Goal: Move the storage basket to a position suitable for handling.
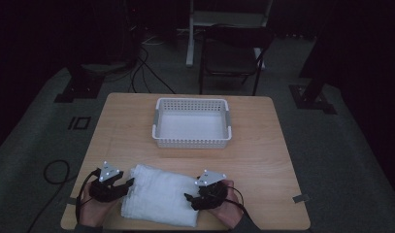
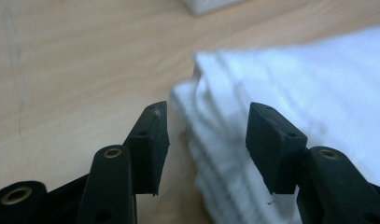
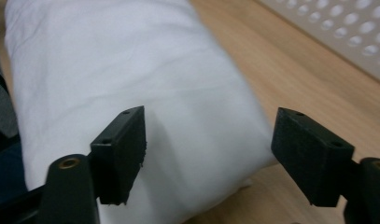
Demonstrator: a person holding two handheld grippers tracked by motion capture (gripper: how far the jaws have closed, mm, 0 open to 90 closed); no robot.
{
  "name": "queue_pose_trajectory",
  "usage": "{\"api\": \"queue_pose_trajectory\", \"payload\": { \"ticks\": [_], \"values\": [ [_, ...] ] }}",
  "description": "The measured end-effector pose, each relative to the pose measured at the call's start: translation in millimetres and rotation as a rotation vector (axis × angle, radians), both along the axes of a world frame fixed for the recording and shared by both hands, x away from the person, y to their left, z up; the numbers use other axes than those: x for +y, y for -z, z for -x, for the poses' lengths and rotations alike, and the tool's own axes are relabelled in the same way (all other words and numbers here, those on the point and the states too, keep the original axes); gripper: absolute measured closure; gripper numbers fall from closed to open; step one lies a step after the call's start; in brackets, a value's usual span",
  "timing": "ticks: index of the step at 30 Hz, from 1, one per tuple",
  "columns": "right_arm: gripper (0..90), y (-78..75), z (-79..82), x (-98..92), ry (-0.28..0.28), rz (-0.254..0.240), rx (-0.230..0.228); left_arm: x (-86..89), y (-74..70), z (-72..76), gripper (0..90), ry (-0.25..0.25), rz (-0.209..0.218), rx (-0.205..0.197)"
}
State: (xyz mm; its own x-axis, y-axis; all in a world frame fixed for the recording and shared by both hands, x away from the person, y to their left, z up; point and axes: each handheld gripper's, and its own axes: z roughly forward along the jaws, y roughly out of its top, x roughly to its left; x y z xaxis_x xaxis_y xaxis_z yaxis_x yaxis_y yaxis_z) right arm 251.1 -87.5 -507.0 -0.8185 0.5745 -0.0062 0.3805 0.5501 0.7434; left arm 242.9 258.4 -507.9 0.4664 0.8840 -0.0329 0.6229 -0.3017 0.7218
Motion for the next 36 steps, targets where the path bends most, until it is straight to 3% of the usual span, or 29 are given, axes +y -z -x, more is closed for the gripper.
{"api": "queue_pose_trajectory", "payload": {
  "ticks": [3, 9, 11, 17, 22, 25, 26, 28, 36],
  "values": [
    [22.2, 6.7, 2.7, 3.0, -0.01, 0.042, 0.003, 2.5, 6.2, 2.9, 49.7, 0.014, 0.042, 0.015],
    [22.6, 19.7, 0.2, 1.3, 0.032, 0.122, -0.009, -8.7, 11.6, -1.5, 55.1, 0.052, 0.019, 0.027],
    [22.9, 22.9, -3.1, -0.9, 0.046, 0.113, 0.012, -10.8, 12.5, -3.3, 57.3, 0.057, 0.032, 0.031],
    [24.0, 27.2, -13.8, -10.6, 0.099, 0.105, 0.01, -20.4, 13.5, -10.1, 58.2, 0.075, 0.041, 0.033],
    [25.1, 25.6, -22.1, -23.6, 0.162, 0.133, -0.03, -35.7, 13.7, -20.7, 58.0, 0.104, 0.036, 0.022],
    [25.5, 25.3, -25.5, -28.5, 0.178, 0.139, -0.041, -39.3, 13.6, -23.3, 57.7, 0.108, 0.03, 0.016],
    [25.8, 25.3, -25.5, -28.5, 0.178, 0.139, -0.041, -48.3, 14.1, -30.6, 57.7, 0.109, 0.03, 0.008],
    [26.5, 24.0, -35.0, -40.2, 0.222, 0.164, -0.07, -55.5, 14.2, -36.2, 57.3, 0.106, 0.032, 0.006],
    [26.7, 23.8, -52.3, -55.4, 0.291, 0.165, -0.07, -73.5, 16.4, -50.7, 56.9, 0.101, 0.049, -0.012]
  ]
}}
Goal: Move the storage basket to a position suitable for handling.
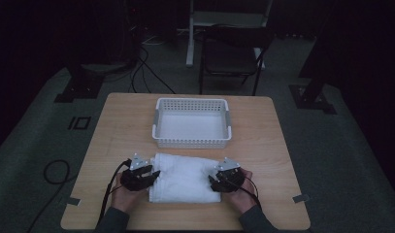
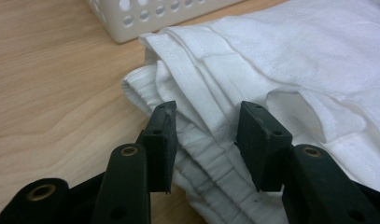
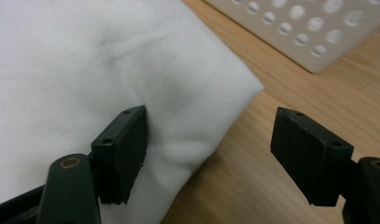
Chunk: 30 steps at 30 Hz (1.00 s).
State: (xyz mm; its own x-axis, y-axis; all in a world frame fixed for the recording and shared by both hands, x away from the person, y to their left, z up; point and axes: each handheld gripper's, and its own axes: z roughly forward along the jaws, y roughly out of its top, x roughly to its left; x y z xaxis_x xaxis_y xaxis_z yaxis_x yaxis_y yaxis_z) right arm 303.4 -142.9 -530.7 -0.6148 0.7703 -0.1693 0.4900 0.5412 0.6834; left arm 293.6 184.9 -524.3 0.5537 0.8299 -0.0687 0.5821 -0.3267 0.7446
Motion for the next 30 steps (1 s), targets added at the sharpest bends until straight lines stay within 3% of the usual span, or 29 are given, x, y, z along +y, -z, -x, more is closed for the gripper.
{"api": "queue_pose_trajectory", "payload": {
  "ticks": [6, 12, 19, 25, 30],
  "values": [
    [28.6, 0.5, -11.0, -9.3, 0.033, -0.021, 0.008, -10.9, 0.5, -9.2, 56.9, -0.009, -0.001, -0.01],
    [30.2, 2.4, -27.2, -26.7, 0.068, -0.092, 0.046, -24.0, 1.4, -18.8, 56.8, -0.012, -0.007, -0.028],
    [31.4, 2.1, -34.2, -38.2, 0.099, -0.11, 0.055, -37.1, 0.8, -26.9, 56.9, -0.018, -0.024, -0.042],
    [31.4, -0.4, -36.2, -43.1, 0.108, -0.092, 0.053, -44.6, 0.1, -33.4, 56.2, -0.02, -0.035, -0.042],
    [31.6, -6.7, -41.3, -42.4, 0.111, -0.041, 0.03, -47.0, -0.6, -39.7, 53.1, -0.023, -0.033, -0.034]
  ]
}}
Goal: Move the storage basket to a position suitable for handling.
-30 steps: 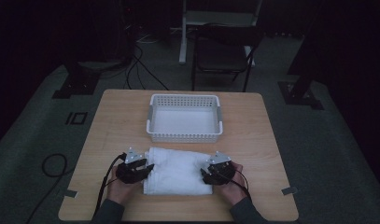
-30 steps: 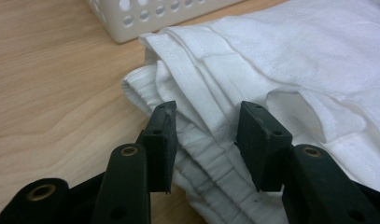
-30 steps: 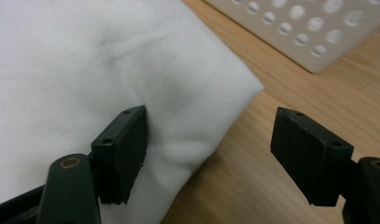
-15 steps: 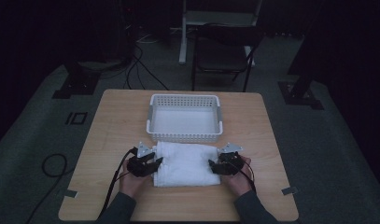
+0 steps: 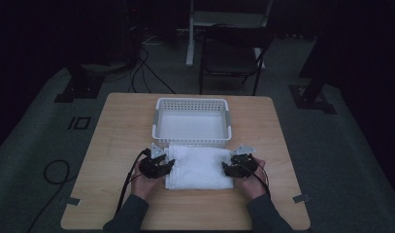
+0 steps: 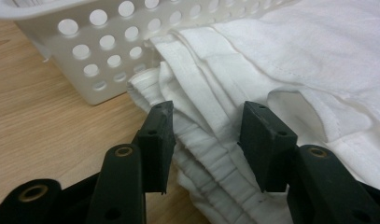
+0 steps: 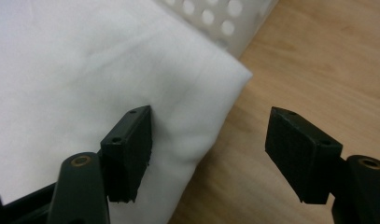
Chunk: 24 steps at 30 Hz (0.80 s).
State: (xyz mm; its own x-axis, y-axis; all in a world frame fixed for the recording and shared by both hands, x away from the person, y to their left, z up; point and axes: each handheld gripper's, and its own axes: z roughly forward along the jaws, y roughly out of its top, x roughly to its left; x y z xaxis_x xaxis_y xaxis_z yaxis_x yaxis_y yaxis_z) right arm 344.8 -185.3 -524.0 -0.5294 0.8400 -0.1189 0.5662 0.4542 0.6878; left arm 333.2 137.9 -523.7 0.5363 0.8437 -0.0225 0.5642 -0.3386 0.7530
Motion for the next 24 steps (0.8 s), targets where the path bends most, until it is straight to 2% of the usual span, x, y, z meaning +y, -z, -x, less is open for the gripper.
{"api": "queue_pose_trajectory", "payload": {
  "ticks": [2, 7, 10, 15, 18, 24],
  "values": [
    [31.5, -0.4, -3.0, -0.3, 0.013, -0.011, 0.015, 0.4, -0.5, -1.5, 51.2, -0.005, -0.001, 0.005],
    [32.7, -4.6, -4.8, -2.6, 0.013, -0.039, 0.022, 5.0, -5.6, -2.0, 46.3, -0.023, 0.017, 0.017],
    [33.1, -2.8, -5.2, -1.6, 0.007, -0.053, 0.038, 7.3, -13.9, 0.0, 43.0, -0.048, 0.032, -0.002],
    [34.0, -2.2, -4.0, 0.0, 0.003, -0.061, 0.045, 7.0, -28.6, 4.7, 36.2, -0.04, 0.123, -0.03],
    [35.2, -1.8, -3.3, 1.8, 0.001, -0.06, 0.047, 3.0, -33.4, 6.5, 30.7, -0.032, 0.152, -0.033],
    [35.4, -1.0, -2.6, 1.5, 0.013, -0.079, 0.057, -3.5, -33.0, 7.1, 22.4, -0.033, 0.16, -0.027]
  ]
}}
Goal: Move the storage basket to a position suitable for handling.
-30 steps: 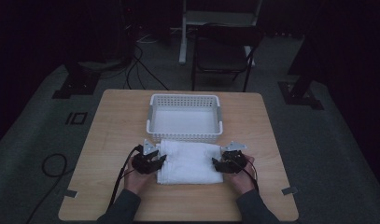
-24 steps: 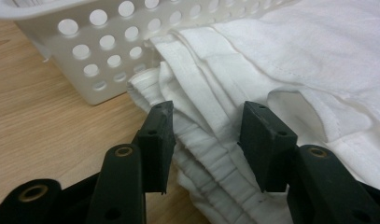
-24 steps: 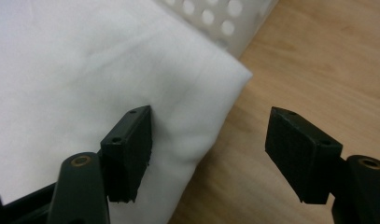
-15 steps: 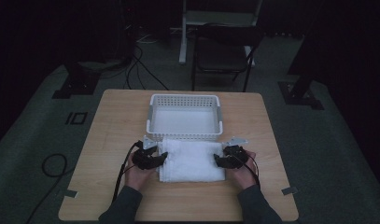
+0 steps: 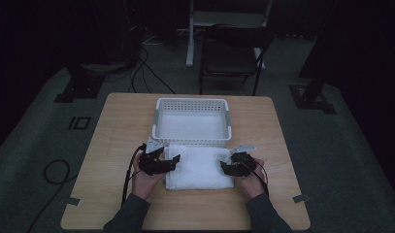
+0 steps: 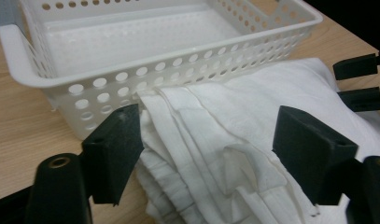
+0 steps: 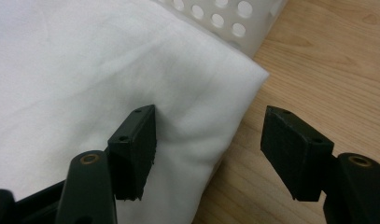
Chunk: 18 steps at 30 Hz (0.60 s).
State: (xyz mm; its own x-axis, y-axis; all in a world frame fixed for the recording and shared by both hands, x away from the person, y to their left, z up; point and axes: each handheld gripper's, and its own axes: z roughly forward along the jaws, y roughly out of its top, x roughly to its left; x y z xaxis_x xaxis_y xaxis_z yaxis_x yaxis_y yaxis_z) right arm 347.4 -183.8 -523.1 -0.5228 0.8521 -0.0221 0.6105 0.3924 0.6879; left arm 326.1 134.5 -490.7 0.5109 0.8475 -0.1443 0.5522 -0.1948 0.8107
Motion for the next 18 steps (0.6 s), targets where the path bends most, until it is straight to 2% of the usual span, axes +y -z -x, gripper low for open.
{"api": "queue_pose_trajectory", "payload": {
  "ticks": [5, 9, 18],
  "values": [
    [33.2, 0.8, -0.3, -0.9, 0.01, -0.009, 0.002, -3.6, 9.2, -4.5, 15.5, -0.028, -0.007, 0.032],
    [31.6, 1.5, -0.7, -1.5, 0.023, -0.013, 0.009, -5.2, 19.1, -8.8, 12.7, -0.035, 0.014, 0.066],
    [30.3, 2.3, -0.6, -2.3, 0.027, -0.017, 0.013, -8.5, 34.3, -14.8, 8.9, -0.044, -0.023, 0.108]
  ]
}}
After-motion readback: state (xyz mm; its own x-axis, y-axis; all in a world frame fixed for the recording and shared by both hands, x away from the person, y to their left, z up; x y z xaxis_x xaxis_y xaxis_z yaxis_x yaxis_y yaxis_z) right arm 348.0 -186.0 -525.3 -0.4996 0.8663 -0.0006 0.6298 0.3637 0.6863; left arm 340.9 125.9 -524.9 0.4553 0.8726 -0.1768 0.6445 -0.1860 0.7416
